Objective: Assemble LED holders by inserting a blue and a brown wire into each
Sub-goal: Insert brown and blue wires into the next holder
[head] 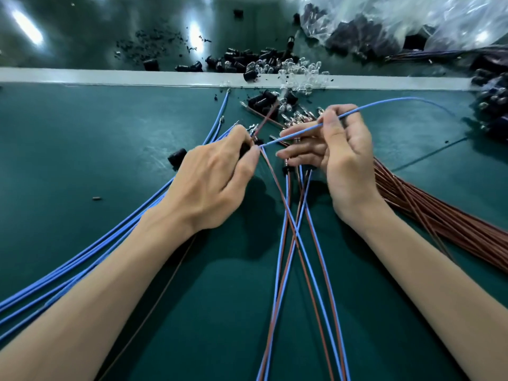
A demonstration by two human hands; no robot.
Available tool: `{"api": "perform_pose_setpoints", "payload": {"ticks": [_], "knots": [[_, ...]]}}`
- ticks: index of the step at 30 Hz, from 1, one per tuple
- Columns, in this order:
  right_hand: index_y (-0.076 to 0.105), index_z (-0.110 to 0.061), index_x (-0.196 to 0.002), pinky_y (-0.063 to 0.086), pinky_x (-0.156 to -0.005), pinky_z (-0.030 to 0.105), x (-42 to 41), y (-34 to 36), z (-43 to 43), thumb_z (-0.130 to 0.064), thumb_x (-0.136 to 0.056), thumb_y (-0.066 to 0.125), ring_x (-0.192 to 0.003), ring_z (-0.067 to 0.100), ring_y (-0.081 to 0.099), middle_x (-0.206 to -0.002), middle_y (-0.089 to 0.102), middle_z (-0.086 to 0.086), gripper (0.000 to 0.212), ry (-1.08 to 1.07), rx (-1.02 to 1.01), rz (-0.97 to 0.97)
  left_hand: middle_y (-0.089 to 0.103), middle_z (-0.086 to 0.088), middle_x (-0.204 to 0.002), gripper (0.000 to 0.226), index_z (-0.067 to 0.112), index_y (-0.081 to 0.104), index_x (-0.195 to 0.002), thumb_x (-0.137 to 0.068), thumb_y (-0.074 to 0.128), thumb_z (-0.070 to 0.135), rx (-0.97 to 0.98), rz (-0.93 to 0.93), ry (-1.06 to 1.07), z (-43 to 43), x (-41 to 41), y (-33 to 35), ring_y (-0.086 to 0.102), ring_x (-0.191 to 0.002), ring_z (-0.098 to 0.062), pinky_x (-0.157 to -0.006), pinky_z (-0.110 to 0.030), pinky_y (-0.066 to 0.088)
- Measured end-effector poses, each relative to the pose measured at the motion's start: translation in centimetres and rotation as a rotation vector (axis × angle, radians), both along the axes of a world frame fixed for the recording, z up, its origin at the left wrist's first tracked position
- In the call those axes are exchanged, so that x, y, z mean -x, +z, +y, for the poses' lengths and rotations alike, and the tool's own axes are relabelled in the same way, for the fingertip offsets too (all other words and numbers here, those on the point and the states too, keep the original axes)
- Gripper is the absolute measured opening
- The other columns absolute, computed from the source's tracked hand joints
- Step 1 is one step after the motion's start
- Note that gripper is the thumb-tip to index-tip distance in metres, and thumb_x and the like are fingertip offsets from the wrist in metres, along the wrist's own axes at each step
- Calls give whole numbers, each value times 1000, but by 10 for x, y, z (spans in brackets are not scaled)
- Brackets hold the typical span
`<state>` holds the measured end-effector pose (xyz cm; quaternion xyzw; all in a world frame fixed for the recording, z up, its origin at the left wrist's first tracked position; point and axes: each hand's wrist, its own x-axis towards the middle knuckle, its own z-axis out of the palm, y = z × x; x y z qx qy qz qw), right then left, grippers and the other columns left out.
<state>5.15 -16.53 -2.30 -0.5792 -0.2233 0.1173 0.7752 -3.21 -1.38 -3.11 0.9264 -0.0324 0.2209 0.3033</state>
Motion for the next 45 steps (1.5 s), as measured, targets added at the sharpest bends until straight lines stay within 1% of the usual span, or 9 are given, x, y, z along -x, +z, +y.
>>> {"api": "perform_pose_setpoints", "payload": {"ticks": [3,5,9,17,23,31,37,42,45], "knots": [[34,-16,-90,53,-52,22,3,0,0,-9,-104,29,-56,20,69,-74,71,5,16,42,-20,-7,45,7,-65,35,6,48,-91,-96,34,38,-116,-16,30,-1,-4,-4,47,-59,-31,-56,-38,37],[35,-16,-90,53,-55,22,5,0,0,-4,-100,40,-58,20,69,-73,71,4,16,67,7,-52,43,9,-71,28,5,52,-92,-95,42,32,-181,-21,10,-1,-5,-6,51,-64,-32,-56,-36,39],[39,-15,-91,53,-58,21,7,-1,1,4,-92,55,-60,17,69,-72,70,3,25,49,68,-118,44,11,-77,31,5,56,-93,-95,44,34,-165,-39,-24,1,-6,-8,47,-67,-19,-57,-31,39],[43,-16,-92,53,-60,23,9,-2,1,1,-93,53,-60,17,68,-75,68,8,19,-37,27,-149,42,12,-76,37,6,55,-94,-95,38,38,-199,-46,-17,1,-6,-8,31,-62,-12,-57,-28,29],[43,-14,-91,52,-60,22,7,-1,1,4,-92,55,-60,15,68,-71,67,2,21,-60,32,-165,40,11,-72,26,5,57,-93,-95,47,29,-176,-51,-28,-3,-9,-8,29,-62,-11,-56,-27,24],[45,-15,-91,53,-62,22,5,-2,2,5,-90,58,-61,14,68,-73,67,0,24,-59,62,-163,43,10,-71,27,4,59,-93,-94,48,28,-143,-62,-40,-3,-9,-8,36,-60,-17,-55,-31,35],[47,-15,-88,51,-60,18,3,-6,2,6,-86,62,-60,9,66,-70,66,-3,27,9,120,-193,52,8,-71,32,6,64,-98,-93,51,35,-59,-48,-100,0,-12,-10,36,-60,-10,-56,-33,40],[53,-17,-82,51,-61,18,3,-7,1,1,-81,70,-59,7,63,-67,68,-6,25,46,177,-205,57,22,-68,36,9,61,-110,-84,65,33,92,-1,-100,0,-11,-7,49,-56,3,-59,-12,37],[56,-16,-79,51,-60,16,4,-6,0,0,-79,72,-59,6,64,-68,68,-5,23,13,158,-191,61,23,-67,40,10,62,-95,-74,69,43,276,21,-34,1,-11,-5,52,-49,8,-55,-5,36]]}}
